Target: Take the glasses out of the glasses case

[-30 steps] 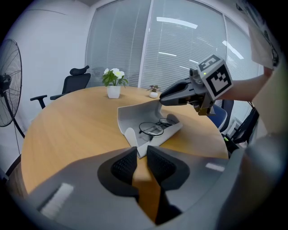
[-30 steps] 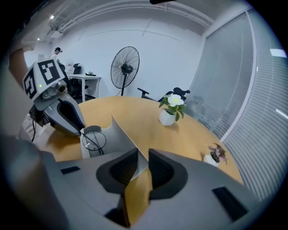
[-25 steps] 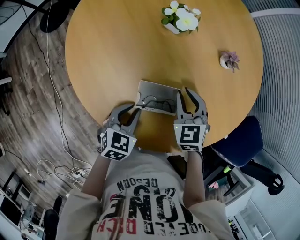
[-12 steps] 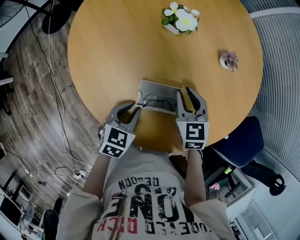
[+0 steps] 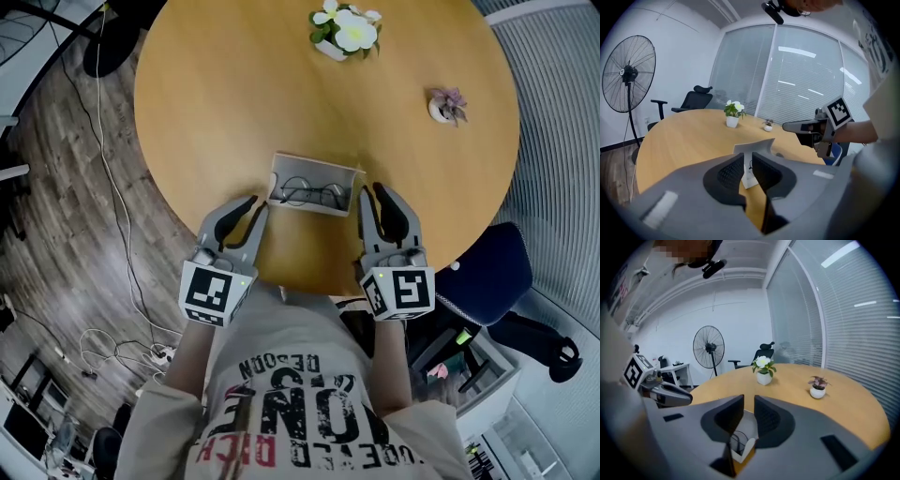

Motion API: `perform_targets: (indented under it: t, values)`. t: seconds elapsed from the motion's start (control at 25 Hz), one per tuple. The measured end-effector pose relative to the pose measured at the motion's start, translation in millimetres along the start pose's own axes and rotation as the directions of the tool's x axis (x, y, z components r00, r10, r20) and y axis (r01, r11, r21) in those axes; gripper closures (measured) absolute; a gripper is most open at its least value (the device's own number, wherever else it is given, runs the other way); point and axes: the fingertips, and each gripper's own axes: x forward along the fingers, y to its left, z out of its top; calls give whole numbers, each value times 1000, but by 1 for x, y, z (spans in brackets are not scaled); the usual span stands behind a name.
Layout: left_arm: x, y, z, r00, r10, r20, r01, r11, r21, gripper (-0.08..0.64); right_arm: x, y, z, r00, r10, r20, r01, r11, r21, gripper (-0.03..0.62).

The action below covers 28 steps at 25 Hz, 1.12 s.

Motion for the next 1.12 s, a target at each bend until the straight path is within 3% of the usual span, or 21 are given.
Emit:
perform_targets:
  t: [0.24, 0.48, 0.8, 0.96, 1.12]
  values:
    - [-19, -16, 16, 998, 23, 60, -23, 1000, -1, 538, -47, 15, -2, 998, 13, 57, -21, 990, 138, 560]
    - [-32, -27, 21, 997, 32, 70, -31, 999, -9, 548, -76, 32, 0, 991, 40, 127, -75, 955, 286, 569]
    - [-37, -37, 23, 997, 29, 65, -29, 1000, 3, 549, -98, 22, -4, 987, 1, 162, -62, 926, 372, 569]
    - [-24, -42, 31, 999, -16, 30, 13, 994, 105, 548, -104, 14, -6, 986, -27, 164, -39, 922, 384, 569]
    - [9, -53, 32, 991, -94, -95, 116, 959, 260, 546, -106, 3, -10, 987, -42, 155, -23, 918, 396, 568]
